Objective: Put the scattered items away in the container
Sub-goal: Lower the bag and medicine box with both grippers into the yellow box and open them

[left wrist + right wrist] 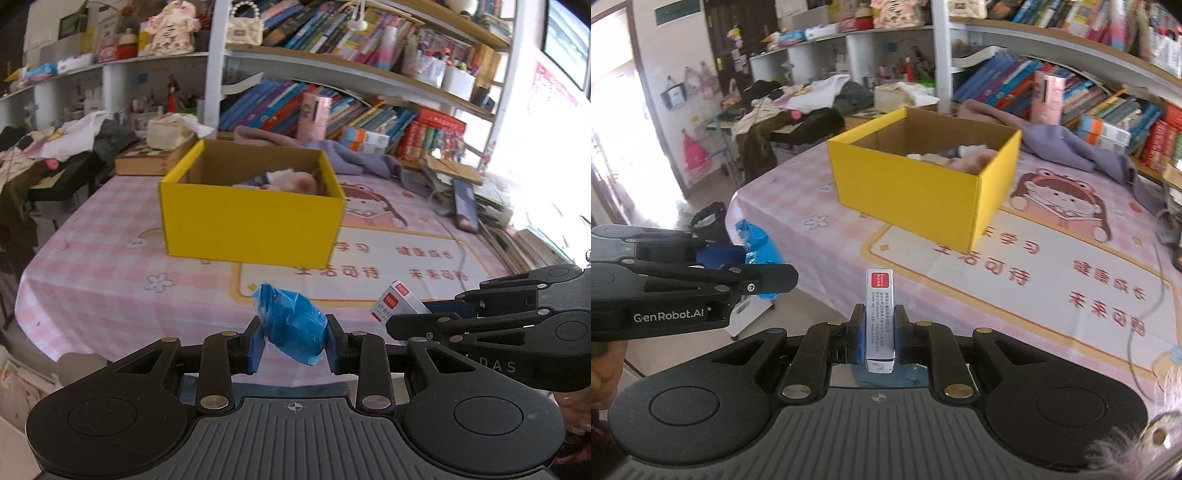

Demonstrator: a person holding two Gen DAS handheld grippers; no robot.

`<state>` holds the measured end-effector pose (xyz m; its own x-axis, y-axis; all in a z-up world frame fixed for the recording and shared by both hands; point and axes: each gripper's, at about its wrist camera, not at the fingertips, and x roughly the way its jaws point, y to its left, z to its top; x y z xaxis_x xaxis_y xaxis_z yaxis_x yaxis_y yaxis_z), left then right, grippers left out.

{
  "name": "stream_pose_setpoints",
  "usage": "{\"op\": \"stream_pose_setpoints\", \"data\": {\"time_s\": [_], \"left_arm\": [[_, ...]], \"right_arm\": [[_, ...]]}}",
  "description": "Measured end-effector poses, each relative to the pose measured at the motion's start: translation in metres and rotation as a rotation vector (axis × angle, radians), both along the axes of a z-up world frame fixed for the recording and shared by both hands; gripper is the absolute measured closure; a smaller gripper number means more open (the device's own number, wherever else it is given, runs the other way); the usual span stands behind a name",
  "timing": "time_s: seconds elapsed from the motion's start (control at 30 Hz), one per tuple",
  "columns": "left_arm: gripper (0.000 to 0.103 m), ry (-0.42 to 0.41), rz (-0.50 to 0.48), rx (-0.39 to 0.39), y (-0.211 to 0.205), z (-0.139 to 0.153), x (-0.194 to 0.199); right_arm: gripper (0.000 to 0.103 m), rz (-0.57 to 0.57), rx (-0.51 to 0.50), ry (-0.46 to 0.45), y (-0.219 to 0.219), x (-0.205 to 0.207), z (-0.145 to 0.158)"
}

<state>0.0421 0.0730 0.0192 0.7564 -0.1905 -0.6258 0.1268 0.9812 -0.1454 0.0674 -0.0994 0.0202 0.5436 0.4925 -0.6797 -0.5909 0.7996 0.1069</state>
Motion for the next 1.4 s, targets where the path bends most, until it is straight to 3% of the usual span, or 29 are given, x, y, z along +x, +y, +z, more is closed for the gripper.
{"op": "stream_pose_setpoints", "data": {"time_s": [0.3, 0.67, 0.87, 1.07, 1.4], "left_arm": [[0.072, -0.05, 0.025, 0.026, 0.009, 0.015, 0.051], [0.072, -0.118, 0.015, 0.114, 0.002, 0.037, 0.167], [0.071, -0.052, 0.022, 0.144, 0.0, 0.02, 0.235], [0.071, 0.076, 0.019, 0.177, -0.002, -0.007, 0.284], [0.071, 0.19, 0.002, 0.212, -0.011, -0.03, 0.314]], "right_arm": [[0.089, 0.015, 0.032, -0.067, 0.011, 0.056, 0.013], [0.089, 0.012, 0.06, -0.184, 0.021, 0.178, 0.042], [0.089, 0.059, 0.024, -0.203, 0.043, 0.258, 0.04], [0.089, 0.137, -0.035, -0.112, 0.082, 0.334, 0.014], [0.089, 0.275, -0.128, 0.007, 0.138, 0.387, -0.028]]}}
